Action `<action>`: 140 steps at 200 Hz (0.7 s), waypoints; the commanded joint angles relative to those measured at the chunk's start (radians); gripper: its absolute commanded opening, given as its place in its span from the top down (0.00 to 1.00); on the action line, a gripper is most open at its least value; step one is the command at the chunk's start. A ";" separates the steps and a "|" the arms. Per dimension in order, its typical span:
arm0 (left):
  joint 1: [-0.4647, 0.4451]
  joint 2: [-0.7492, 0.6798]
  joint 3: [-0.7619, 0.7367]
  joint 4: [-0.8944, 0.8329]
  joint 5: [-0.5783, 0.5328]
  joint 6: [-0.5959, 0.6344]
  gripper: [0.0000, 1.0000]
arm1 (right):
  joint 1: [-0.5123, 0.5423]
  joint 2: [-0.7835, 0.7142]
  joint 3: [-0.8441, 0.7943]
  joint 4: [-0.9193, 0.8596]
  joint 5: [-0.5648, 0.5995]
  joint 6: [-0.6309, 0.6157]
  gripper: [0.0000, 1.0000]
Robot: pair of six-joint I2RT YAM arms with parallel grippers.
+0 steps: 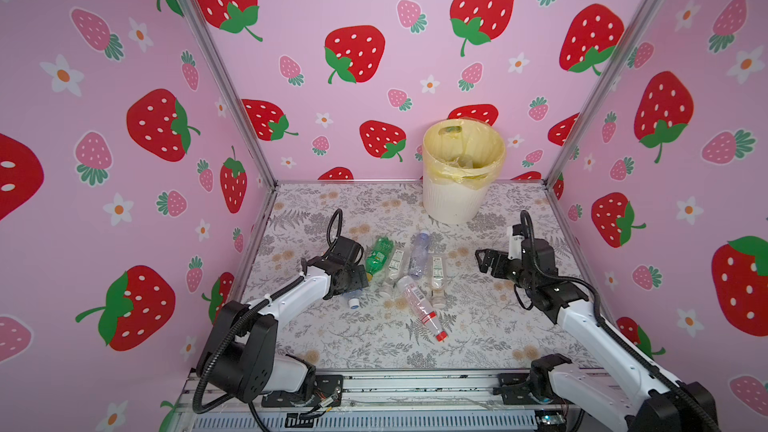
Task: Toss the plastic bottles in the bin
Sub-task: 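Lower the left gripper onto the blue-labelled clear water bottle, then close the left gripper on the blue-labelled bottle and lift it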
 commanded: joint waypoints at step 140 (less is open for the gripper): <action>-0.003 0.017 -0.072 0.084 -0.004 -0.019 0.36 | 0.003 0.012 0.010 -0.014 0.013 0.009 0.01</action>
